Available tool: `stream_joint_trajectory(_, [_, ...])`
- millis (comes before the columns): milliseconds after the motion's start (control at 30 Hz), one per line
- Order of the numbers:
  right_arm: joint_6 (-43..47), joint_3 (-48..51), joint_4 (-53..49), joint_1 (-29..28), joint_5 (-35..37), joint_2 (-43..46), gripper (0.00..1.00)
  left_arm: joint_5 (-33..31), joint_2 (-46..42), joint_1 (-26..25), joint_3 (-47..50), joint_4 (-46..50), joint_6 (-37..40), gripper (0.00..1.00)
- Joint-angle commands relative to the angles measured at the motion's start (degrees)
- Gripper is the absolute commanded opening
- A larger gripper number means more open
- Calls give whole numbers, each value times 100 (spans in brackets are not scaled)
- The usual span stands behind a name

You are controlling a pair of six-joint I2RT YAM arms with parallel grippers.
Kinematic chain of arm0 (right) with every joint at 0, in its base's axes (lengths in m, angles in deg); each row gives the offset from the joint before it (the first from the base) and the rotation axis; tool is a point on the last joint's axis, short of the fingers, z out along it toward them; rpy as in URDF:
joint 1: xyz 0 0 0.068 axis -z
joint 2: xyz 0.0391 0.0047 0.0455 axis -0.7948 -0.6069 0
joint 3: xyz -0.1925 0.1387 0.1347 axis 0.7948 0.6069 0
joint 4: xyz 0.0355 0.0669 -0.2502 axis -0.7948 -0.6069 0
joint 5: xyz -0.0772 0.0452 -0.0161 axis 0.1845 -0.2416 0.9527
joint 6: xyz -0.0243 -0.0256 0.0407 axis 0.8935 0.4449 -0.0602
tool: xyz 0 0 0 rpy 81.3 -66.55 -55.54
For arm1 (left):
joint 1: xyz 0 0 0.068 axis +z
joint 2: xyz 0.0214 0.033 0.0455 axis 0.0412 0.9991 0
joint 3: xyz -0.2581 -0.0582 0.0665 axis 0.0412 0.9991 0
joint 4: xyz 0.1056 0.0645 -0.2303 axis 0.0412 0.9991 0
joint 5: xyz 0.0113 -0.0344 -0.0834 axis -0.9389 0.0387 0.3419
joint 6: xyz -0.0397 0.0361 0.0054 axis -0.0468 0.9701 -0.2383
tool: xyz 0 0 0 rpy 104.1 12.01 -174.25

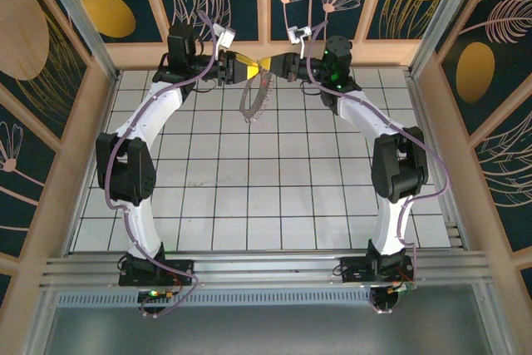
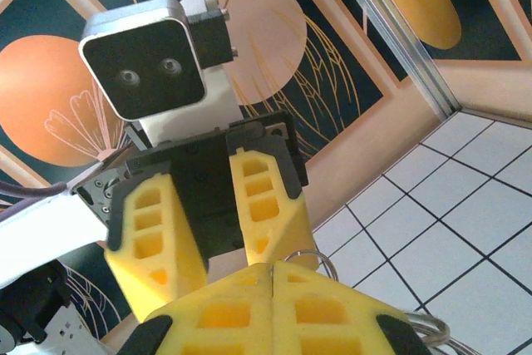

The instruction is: Put the keys on the keyring

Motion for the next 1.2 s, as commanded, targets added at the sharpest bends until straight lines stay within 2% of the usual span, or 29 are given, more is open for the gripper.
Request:
stream_joint_trajectory(0, [86,30,292,9,-75,98,0,78,-52,-38,-231,-321,-128,34])
stream_joint_trajectory(67, [43,55,363,9,-114,97,0,146,-24,-40,-257,-436,-246,33])
stream_joint_trajectory(200, [-94,74,579,5,-102,64,0,300,-58,-51,-205,-516,-314,23])
stream_joint_trajectory(333, [-230,74,774,13,-149,11,0,531,-141,-147,-110,-510,-255,19])
stream_joint_trajectory(567, [-326,166,973,43,-185,45,0,651,-123,-200,-157,-276,-75,22])
stream_joint_trajectory(633, [-388,200,1055,67,-207,65,0,563,-142,-201,-156,-229,-9,21])
stream_joint_trajectory(700, [-346,262,1026,110,-196,117,0,341,-191,-181,-144,-245,18,25])
stream_joint_trajectory(900, [-433,568,1187,285,-258,306,0,-69,-294,-98,-98,-802,-573,34])
stream_joint_trajectory(1033, [-609,627,1471,326,-494,347,0,-56,-161,-74,-162,-1040,-1037,36])
stream_joint_trajectory(1167, [-968,610,1903,368,-728,290,0,107,-56,-51,-209,-986,-1137,36])
